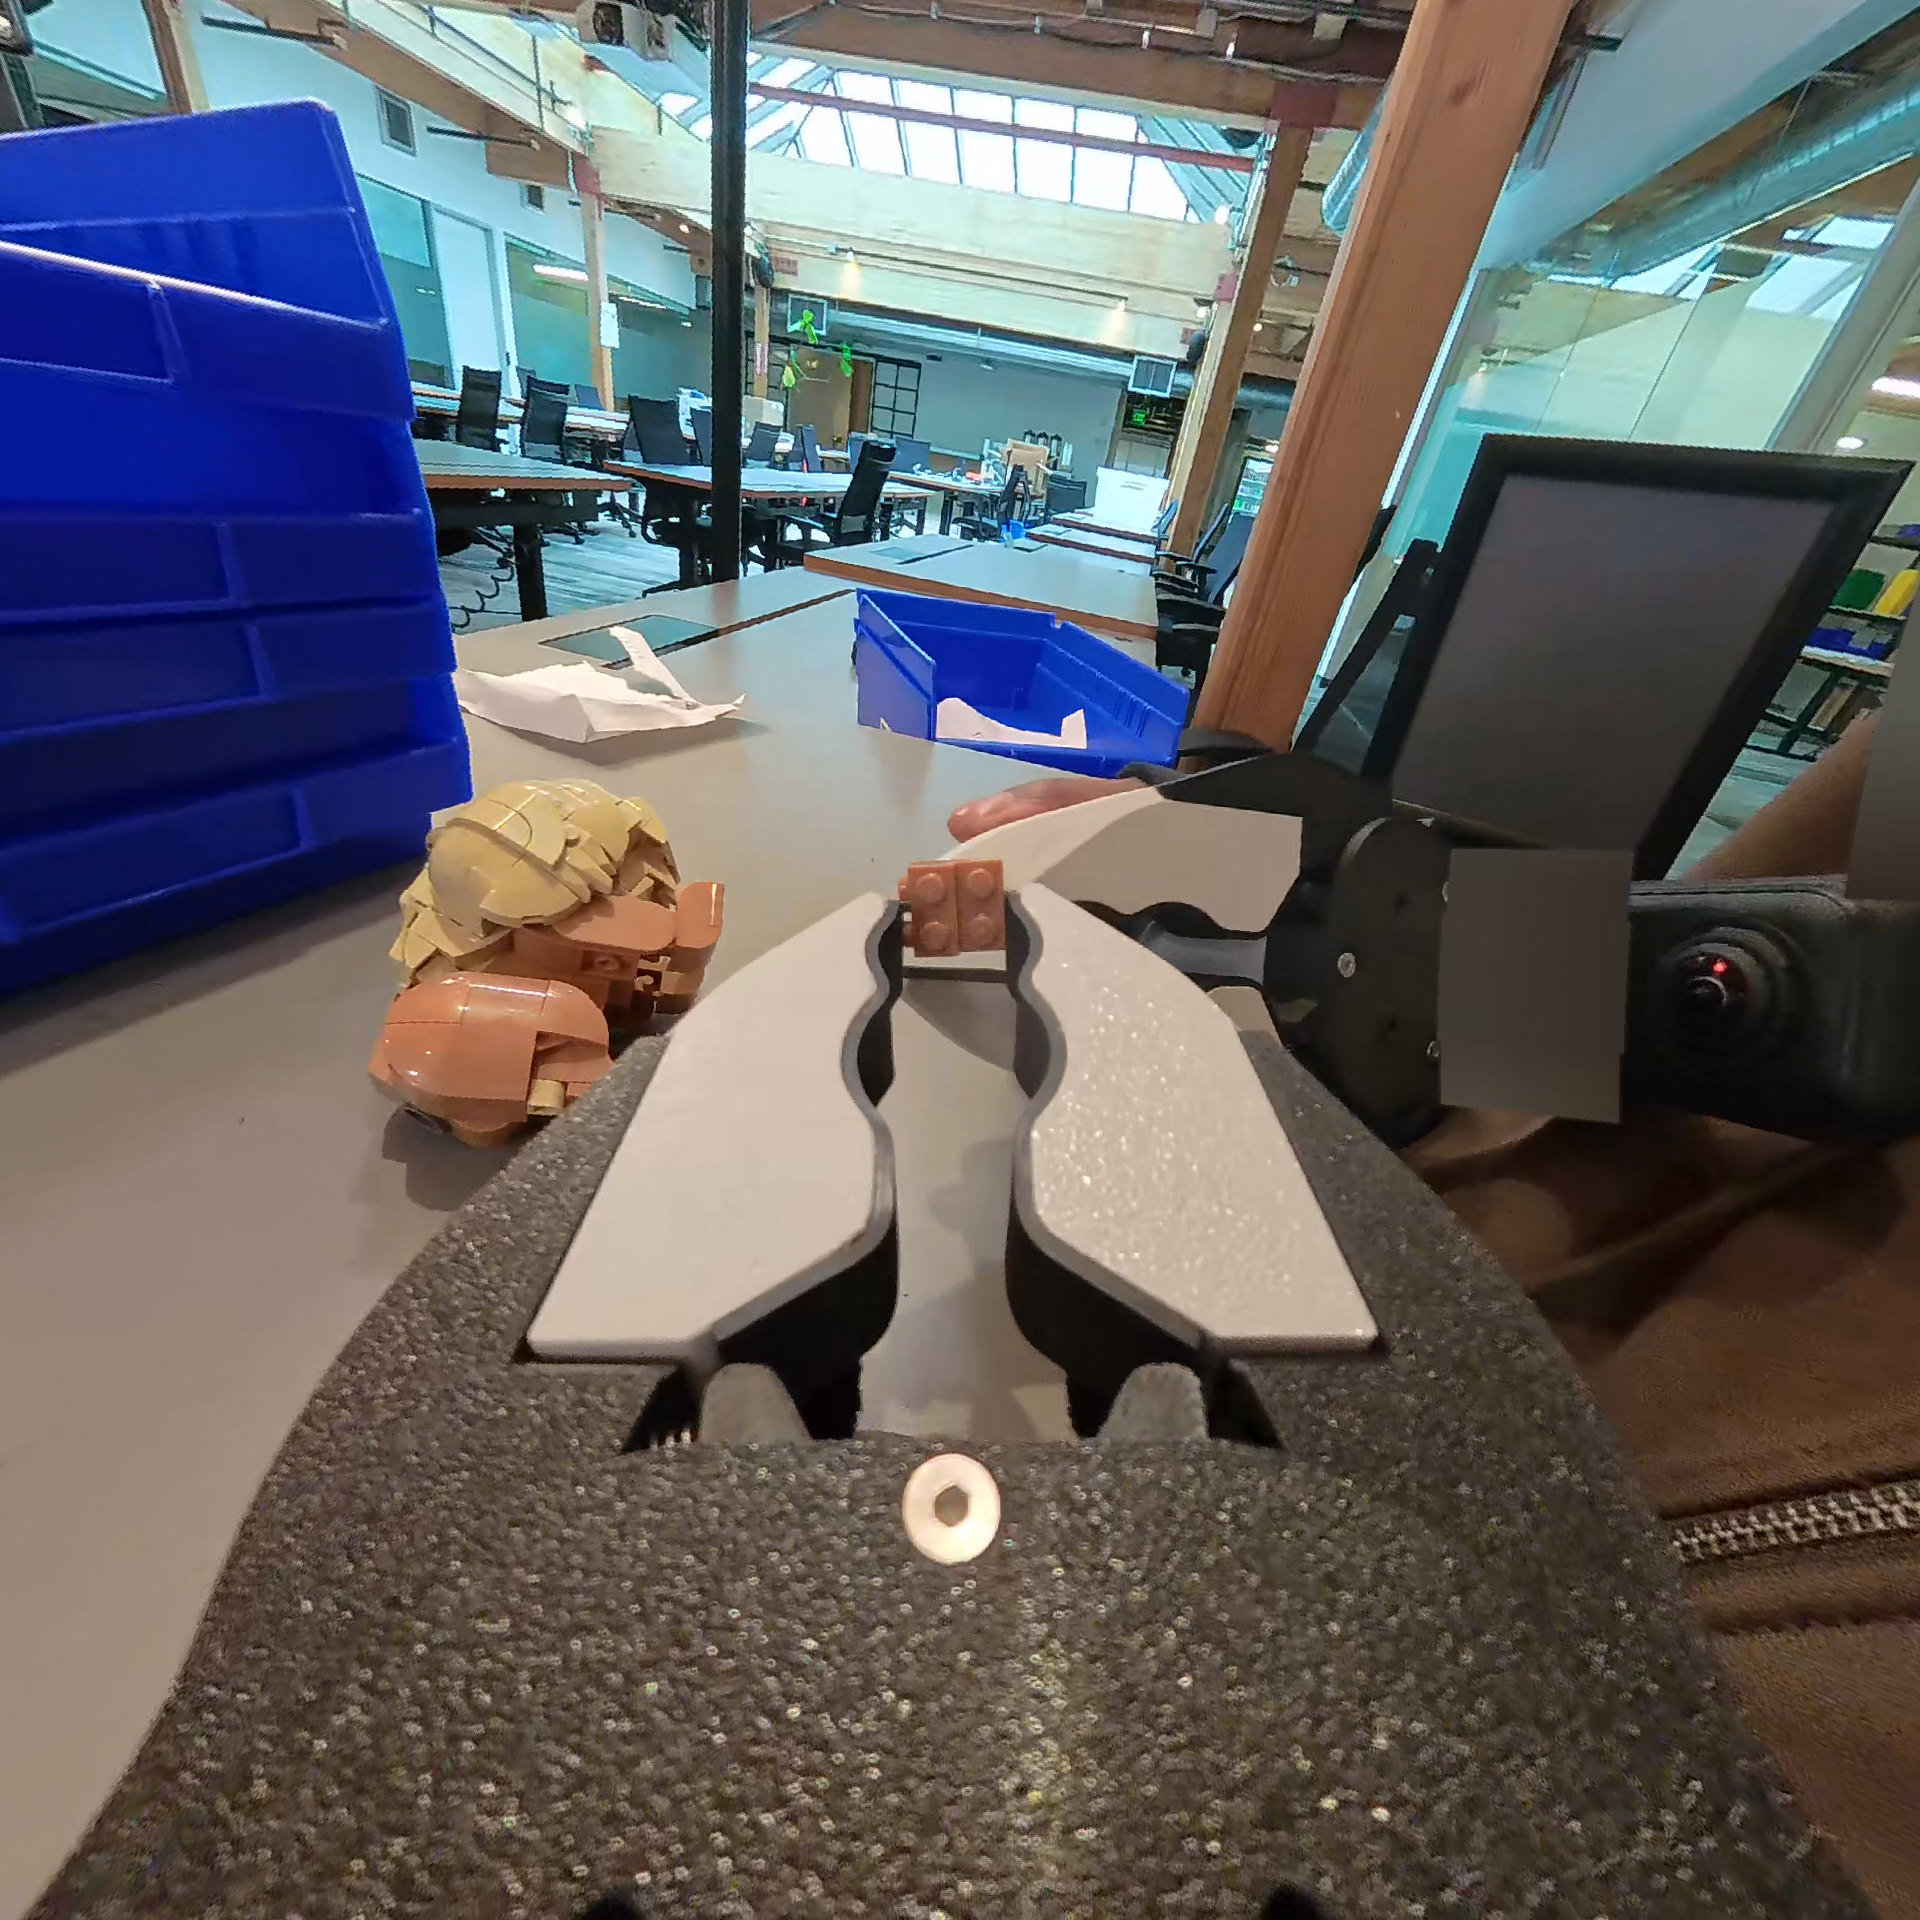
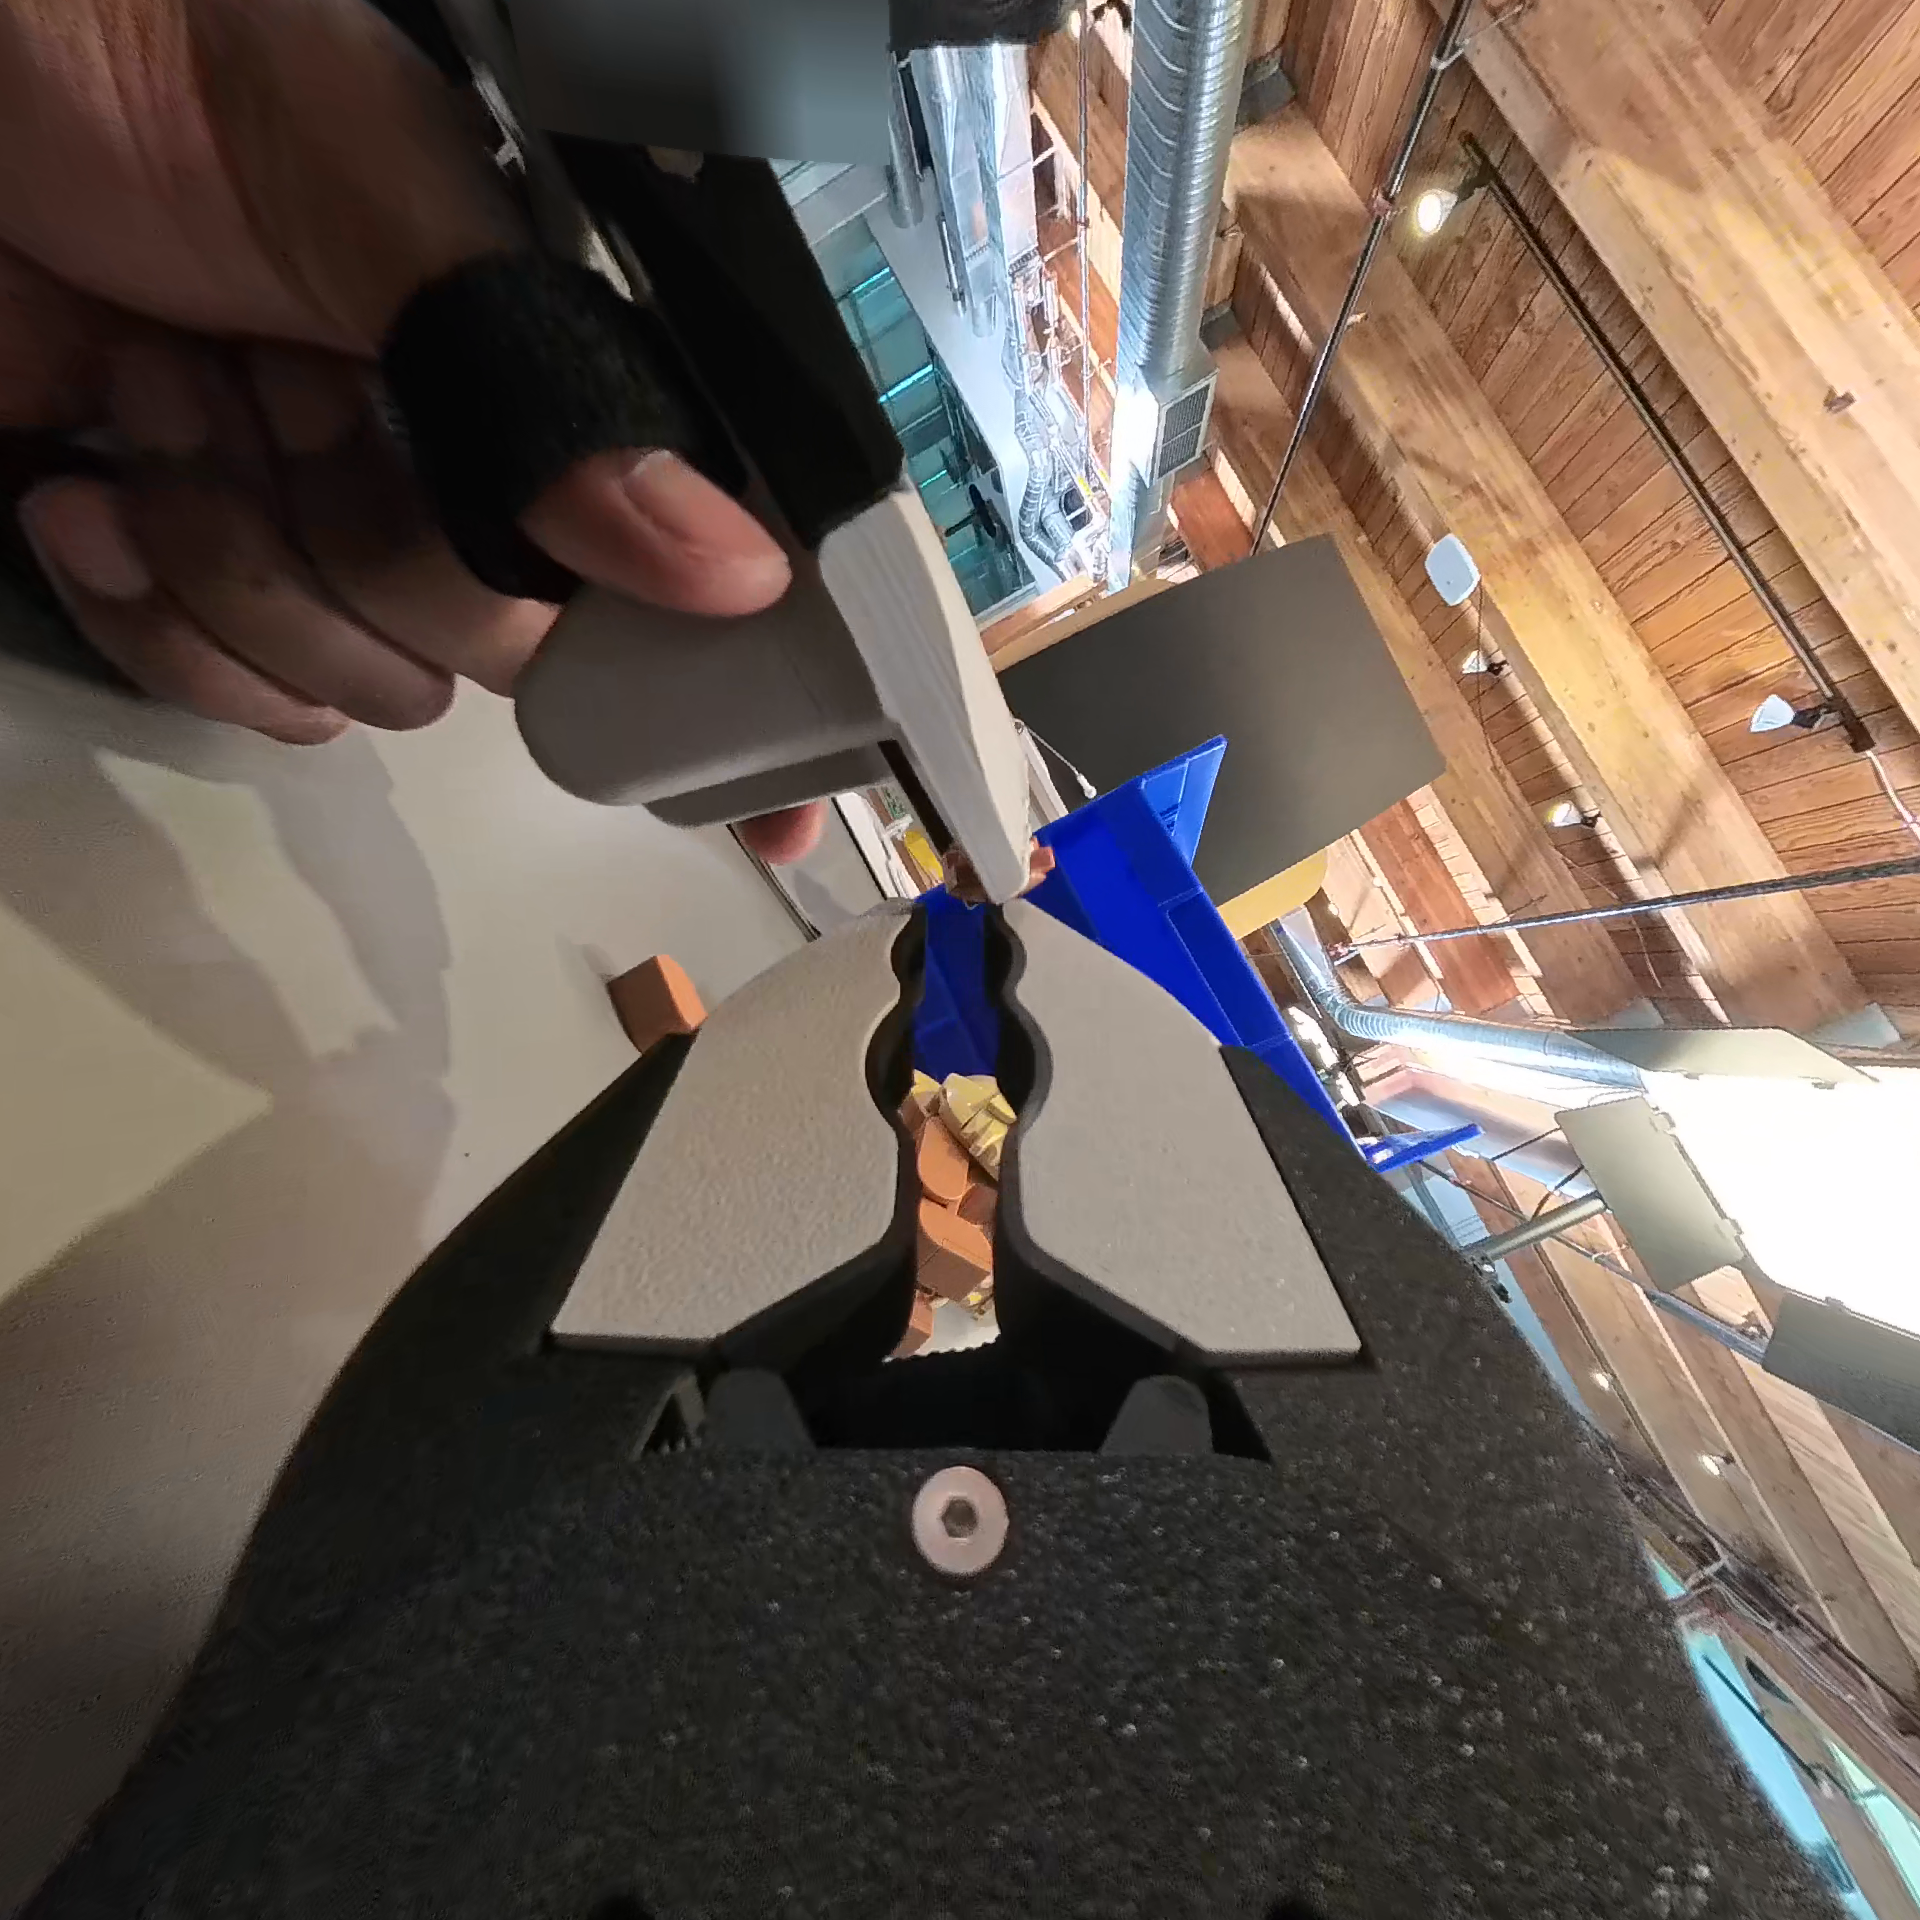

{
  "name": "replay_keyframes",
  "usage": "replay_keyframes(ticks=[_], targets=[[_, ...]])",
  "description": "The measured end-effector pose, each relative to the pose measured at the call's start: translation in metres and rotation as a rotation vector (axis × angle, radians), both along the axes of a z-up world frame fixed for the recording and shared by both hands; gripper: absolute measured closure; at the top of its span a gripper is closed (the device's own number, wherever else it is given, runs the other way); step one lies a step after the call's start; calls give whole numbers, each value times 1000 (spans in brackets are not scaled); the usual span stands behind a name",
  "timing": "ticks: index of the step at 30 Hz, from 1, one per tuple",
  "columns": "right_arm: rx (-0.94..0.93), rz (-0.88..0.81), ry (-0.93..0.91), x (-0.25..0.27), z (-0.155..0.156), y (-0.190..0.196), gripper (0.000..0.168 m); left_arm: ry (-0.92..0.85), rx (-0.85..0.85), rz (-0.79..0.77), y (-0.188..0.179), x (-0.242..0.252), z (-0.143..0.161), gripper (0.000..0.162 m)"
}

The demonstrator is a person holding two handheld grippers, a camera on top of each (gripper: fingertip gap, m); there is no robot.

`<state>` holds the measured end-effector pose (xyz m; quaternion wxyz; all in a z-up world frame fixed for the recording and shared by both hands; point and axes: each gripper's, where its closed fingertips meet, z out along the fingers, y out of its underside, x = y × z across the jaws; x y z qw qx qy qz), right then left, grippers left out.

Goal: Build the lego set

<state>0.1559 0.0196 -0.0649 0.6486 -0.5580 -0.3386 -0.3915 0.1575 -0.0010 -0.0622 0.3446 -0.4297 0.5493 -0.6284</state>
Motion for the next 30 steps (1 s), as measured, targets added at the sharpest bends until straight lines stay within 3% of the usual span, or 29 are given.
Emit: replay_keyframes(ticks=[17,30], targets=[[73,66,-59,-8,8,-8,155,48,-2,-49,-7,2,-6,145],[-38,135,-64,0,-6,-11,156,63,-88,-78,-2,1,-4,140]])
